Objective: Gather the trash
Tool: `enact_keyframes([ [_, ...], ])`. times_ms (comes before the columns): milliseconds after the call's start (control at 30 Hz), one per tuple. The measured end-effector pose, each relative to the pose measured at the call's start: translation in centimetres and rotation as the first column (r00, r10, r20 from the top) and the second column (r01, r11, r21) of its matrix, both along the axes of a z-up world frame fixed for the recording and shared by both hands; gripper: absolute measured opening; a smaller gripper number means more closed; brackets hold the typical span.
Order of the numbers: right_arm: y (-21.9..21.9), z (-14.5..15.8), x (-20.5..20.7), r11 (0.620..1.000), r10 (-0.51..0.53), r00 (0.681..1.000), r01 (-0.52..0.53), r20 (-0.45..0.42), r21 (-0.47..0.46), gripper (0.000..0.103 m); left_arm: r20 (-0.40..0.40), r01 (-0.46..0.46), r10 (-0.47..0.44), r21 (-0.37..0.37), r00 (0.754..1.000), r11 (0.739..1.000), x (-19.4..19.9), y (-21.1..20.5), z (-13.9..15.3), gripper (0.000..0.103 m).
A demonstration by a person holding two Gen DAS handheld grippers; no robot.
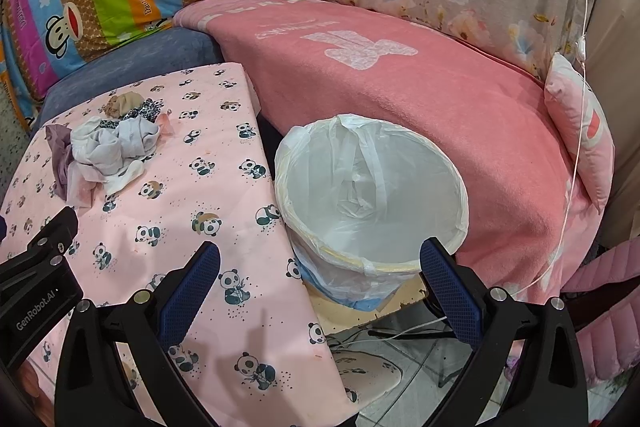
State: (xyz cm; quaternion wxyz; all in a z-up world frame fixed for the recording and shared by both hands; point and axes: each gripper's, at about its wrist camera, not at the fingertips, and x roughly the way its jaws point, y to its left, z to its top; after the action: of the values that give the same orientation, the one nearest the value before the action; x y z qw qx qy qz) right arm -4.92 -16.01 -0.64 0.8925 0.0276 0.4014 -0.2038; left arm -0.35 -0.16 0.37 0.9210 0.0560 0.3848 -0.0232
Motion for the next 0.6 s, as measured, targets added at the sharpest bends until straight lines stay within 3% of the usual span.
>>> enact_keyframes([
  [600, 0.16, -0.01, 0.00, 1.000, -0.002, 1.000, 0.003, 0.003, -0.002, 0.098, 0.001, 0.001, -0.001, 0.000, 1.000, 1.000, -0.03, -0.01, -0.01, 0.096],
])
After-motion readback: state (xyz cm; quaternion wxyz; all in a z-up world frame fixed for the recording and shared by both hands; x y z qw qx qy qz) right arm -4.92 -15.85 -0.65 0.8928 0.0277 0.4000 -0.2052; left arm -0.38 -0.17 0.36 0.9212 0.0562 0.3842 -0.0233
